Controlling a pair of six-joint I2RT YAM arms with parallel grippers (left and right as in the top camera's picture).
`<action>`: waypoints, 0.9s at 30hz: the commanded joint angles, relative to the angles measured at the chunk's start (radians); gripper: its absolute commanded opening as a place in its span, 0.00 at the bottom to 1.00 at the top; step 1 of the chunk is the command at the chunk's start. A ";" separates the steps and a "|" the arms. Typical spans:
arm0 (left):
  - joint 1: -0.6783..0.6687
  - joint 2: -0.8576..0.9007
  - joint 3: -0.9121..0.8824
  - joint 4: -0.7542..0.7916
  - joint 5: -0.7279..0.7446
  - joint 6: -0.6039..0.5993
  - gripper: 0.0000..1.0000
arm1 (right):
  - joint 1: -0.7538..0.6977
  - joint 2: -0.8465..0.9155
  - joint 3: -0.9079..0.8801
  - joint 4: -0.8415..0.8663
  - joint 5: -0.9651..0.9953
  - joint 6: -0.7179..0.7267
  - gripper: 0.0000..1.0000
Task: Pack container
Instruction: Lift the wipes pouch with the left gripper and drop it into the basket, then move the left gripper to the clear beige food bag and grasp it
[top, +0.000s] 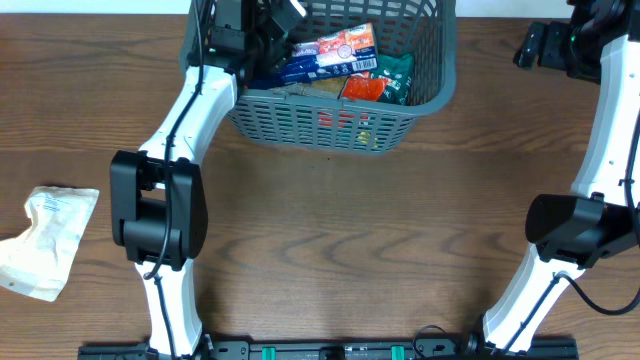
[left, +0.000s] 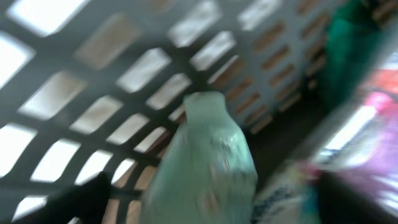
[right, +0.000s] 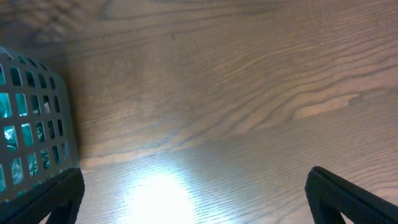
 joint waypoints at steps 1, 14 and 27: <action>-0.012 -0.041 0.015 -0.041 0.018 -0.160 0.99 | 0.002 0.001 0.000 -0.003 -0.003 -0.027 0.99; -0.022 -0.414 0.017 -0.326 -0.038 -0.194 0.98 | 0.002 0.001 0.000 0.018 -0.003 -0.044 0.99; 0.232 -0.703 0.015 -0.768 -0.548 -0.710 0.99 | 0.002 0.001 0.000 0.017 -0.003 -0.049 0.99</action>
